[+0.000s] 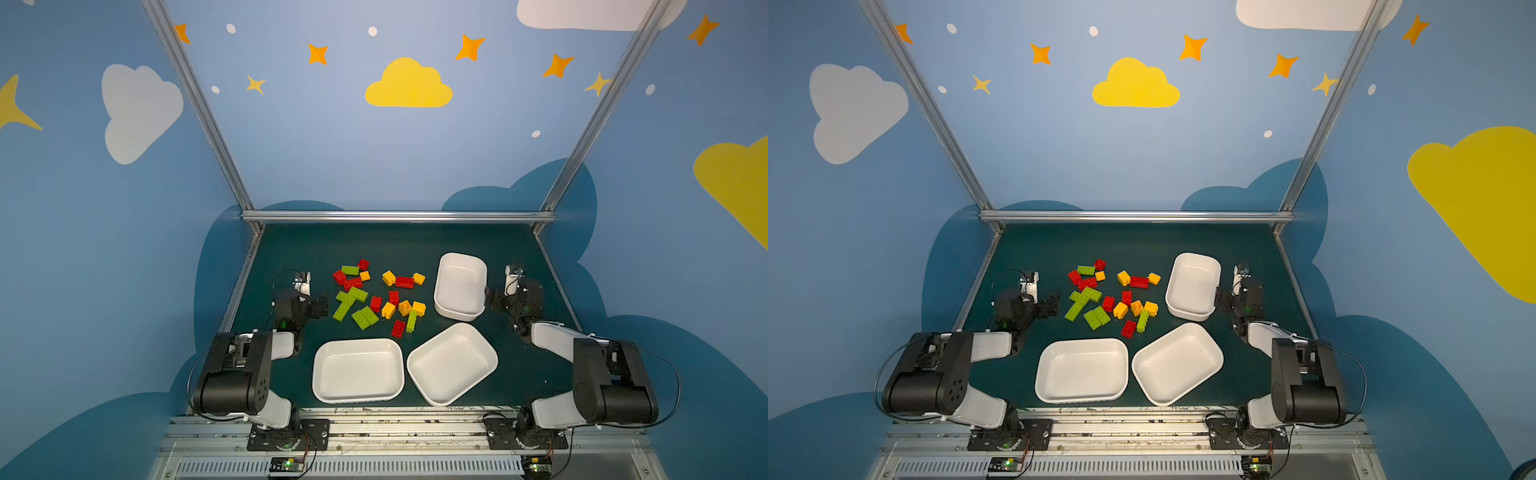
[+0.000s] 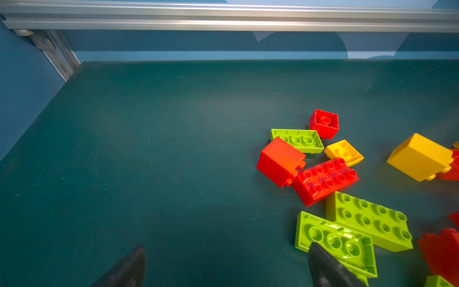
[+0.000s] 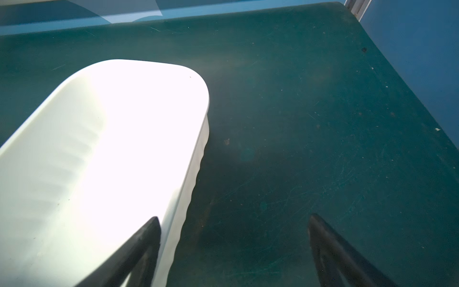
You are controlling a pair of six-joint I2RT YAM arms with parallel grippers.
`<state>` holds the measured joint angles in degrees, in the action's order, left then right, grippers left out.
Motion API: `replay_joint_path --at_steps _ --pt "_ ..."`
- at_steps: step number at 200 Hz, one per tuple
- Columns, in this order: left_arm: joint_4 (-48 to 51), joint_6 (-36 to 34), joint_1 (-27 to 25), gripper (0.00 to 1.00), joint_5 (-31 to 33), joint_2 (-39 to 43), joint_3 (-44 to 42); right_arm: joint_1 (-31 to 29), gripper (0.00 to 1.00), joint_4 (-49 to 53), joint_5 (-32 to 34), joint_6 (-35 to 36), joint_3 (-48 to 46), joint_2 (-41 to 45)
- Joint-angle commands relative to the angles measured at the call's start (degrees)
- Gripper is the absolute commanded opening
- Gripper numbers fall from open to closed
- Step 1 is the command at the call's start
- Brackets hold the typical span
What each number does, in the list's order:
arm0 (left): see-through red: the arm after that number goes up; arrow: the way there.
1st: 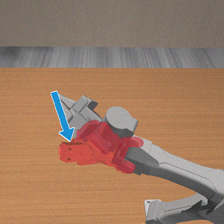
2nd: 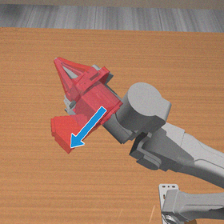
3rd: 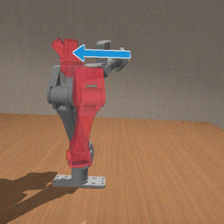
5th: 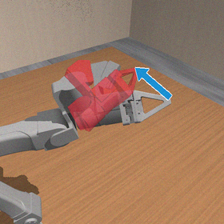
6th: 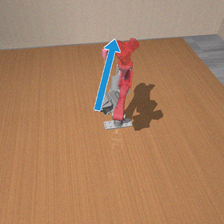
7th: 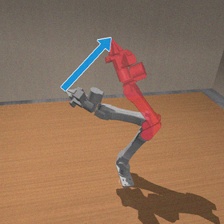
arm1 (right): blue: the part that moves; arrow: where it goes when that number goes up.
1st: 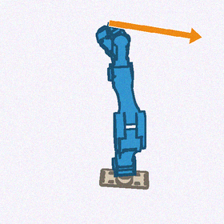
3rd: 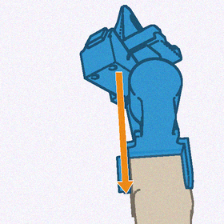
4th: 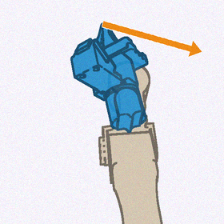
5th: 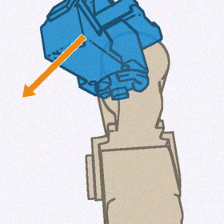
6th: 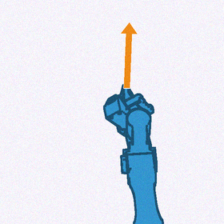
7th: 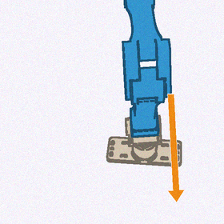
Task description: Sort the legos into containers by color
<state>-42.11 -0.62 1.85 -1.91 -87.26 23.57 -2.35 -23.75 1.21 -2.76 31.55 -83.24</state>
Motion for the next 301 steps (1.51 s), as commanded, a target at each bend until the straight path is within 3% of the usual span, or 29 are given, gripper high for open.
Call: replay_joint_path --at_steps 1,228,255,301 --pt "-0.8 0.4 0.1 1.0 -0.5 0.0 0.7 0.1 0.91 -0.7 -0.3 -0.1 -0.6 -0.2" --pt "-0.4 0.6 0.1 1.0 -0.9 1.0 1.1 0.2 0.91 -0.4 0.3 -0.8 -1.0 1.2" --pt "14.4 0.6 -0.4 1.0 -0.9 7.0 6.5 0.3 0.91 6.0 -0.6 -0.5 1.1 5.8" --pt "41.6 9.5 -1.6 1.0 5.3 13.4 18.8 0.3 0.91 16.9 -6.3 -0.7 3.4 16.3"
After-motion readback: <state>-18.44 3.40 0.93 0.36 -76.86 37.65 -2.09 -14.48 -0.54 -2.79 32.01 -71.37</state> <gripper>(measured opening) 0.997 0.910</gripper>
